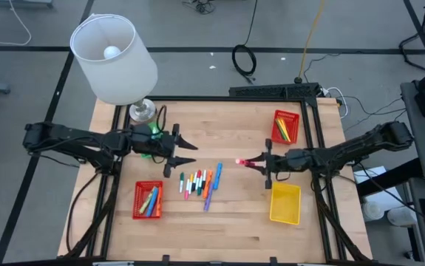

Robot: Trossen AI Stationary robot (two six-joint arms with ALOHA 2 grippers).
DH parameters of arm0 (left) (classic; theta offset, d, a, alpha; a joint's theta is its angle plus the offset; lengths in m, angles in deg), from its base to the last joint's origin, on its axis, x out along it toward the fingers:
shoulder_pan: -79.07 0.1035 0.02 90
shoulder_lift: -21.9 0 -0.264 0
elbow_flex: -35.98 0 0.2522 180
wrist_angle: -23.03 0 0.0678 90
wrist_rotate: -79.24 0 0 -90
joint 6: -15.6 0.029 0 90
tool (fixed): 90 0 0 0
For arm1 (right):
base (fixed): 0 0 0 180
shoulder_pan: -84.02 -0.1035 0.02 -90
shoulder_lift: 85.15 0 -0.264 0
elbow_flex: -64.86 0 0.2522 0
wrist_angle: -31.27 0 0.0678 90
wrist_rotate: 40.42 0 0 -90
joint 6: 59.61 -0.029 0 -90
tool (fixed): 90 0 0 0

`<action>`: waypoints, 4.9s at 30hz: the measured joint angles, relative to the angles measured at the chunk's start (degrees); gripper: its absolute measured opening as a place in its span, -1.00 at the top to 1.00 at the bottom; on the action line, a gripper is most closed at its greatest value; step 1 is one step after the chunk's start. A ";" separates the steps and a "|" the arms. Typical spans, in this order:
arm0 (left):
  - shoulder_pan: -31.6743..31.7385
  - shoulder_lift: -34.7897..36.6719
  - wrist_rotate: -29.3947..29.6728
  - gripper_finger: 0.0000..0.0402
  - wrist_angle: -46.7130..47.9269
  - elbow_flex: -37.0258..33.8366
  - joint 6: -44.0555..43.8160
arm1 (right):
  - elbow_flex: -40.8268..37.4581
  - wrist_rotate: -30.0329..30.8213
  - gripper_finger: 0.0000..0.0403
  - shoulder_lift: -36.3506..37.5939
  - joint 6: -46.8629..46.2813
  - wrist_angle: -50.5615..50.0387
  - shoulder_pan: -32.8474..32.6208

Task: Pick & Place Markers
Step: Put the pink highlighter pen into the bottom red basket

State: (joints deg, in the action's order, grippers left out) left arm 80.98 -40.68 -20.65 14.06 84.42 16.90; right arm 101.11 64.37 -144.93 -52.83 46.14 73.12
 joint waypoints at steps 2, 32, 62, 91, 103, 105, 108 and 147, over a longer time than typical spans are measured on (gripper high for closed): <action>-0.02 -1.24 0.01 -0.02 -2.06 0.01 0.35 | -0.16 0.02 0.78 0.95 -0.03 0.42 -0.21; 0.00 -7.71 0.00 -0.02 -11.42 0.00 1.05 | -0.14 -4.63 0.78 1.29 1.21 8.49 -0.85; -0.63 -7.75 7.01 -0.02 -9.18 0.00 0.36 | -1.23 -7.37 0.78 1.29 -0.03 12.87 -1.22; -7.37 -39.57 8.39 -0.02 -27.56 21.33 8.82 | -1.28 -7.09 0.78 -6.71 0.90 23.86 -1.22; -7.63 -45.19 5.02 -0.02 -27.92 28.06 6.80 | -1.27 -7.23 0.77 -6.67 2.07 24.34 -1.22; -7.74 -46.10 5.02 -0.02 -28.03 29.03 6.49 | -1.27 -7.20 0.77 -6.67 1.74 24.38 -1.22; -7.72 -46.44 5.06 -0.02 -27.66 29.37 6.44 | -1.27 -7.19 0.77 -6.67 1.67 24.27 -1.22; -31.04 -4.73 45.91 0.71 62.64 29.55 -60.94 | 5.27 1.74 -0.13 9.28 -8.05 -8.19 3.21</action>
State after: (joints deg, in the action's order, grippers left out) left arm 49.94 -45.41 25.26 76.70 113.97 -44.04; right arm 106.38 66.10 -135.65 -60.88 37.95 76.34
